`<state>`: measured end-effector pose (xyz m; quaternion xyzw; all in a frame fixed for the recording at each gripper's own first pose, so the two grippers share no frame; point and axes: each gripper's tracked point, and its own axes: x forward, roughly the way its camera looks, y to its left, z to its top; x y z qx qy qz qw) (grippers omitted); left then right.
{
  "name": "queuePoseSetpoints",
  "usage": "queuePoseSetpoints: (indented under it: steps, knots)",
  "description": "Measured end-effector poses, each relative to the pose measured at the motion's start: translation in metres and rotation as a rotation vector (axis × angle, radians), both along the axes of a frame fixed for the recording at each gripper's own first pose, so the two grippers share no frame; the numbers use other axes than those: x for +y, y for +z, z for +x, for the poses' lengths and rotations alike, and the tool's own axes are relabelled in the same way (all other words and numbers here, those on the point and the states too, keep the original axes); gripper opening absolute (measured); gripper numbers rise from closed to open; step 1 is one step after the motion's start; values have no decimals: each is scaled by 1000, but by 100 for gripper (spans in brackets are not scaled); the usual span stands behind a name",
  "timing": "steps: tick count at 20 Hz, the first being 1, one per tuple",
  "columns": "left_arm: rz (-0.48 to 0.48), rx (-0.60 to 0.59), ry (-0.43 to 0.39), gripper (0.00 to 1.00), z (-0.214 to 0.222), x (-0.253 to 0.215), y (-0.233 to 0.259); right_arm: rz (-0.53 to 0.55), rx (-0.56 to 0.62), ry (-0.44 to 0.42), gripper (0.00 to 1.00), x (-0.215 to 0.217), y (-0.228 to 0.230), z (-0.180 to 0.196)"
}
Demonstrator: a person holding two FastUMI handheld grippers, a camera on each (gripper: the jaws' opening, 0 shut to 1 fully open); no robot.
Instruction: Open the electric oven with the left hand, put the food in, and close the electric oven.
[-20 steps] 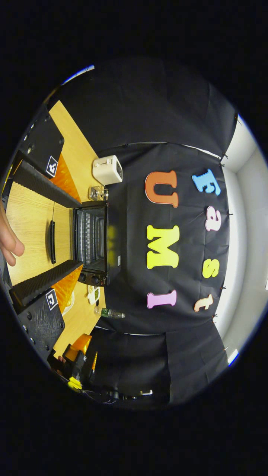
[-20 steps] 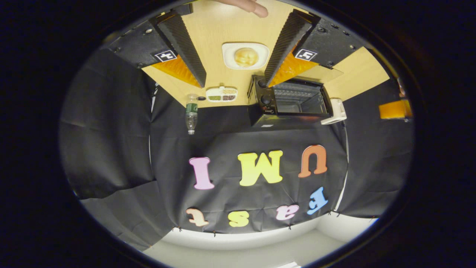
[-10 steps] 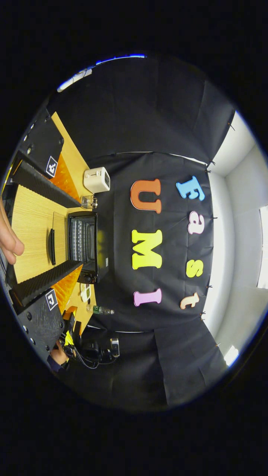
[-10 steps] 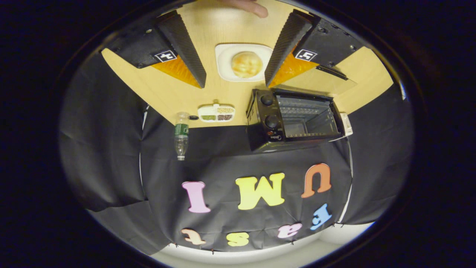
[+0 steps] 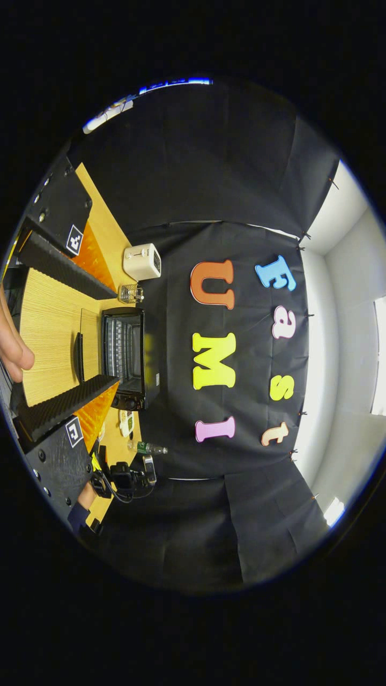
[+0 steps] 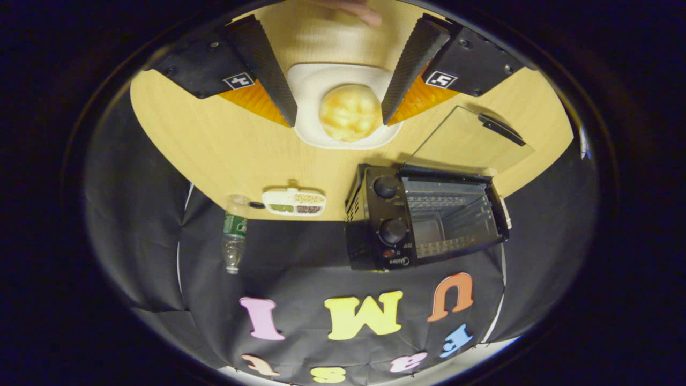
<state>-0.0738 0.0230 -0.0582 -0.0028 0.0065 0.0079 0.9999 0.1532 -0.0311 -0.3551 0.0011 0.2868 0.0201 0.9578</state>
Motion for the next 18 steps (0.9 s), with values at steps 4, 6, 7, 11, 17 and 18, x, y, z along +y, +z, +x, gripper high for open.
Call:
queuePoseSetpoints:
  steps: [4,6,7,11,17,18]
  knots:
    - [-7,23,1,94,3,4,-8,10,70,-9,97,8,-20,8]
    - [-9,32,3,93,4,6,-10,22,60,-35,97,9,-17,13]
    - [-10,34,6,93,3,8,-11,22,70,-40,97,10,-18,14]
    - [-16,34,8,93,1,12,-13,48,80,-66,90,11,-17,11]
    - [-23,26,16,93,-2,20,-13,174,34,-85,85,31,18,-4]
    - [-21,24,18,93,-4,21,-13,207,27,-90,85,38,25,-7]
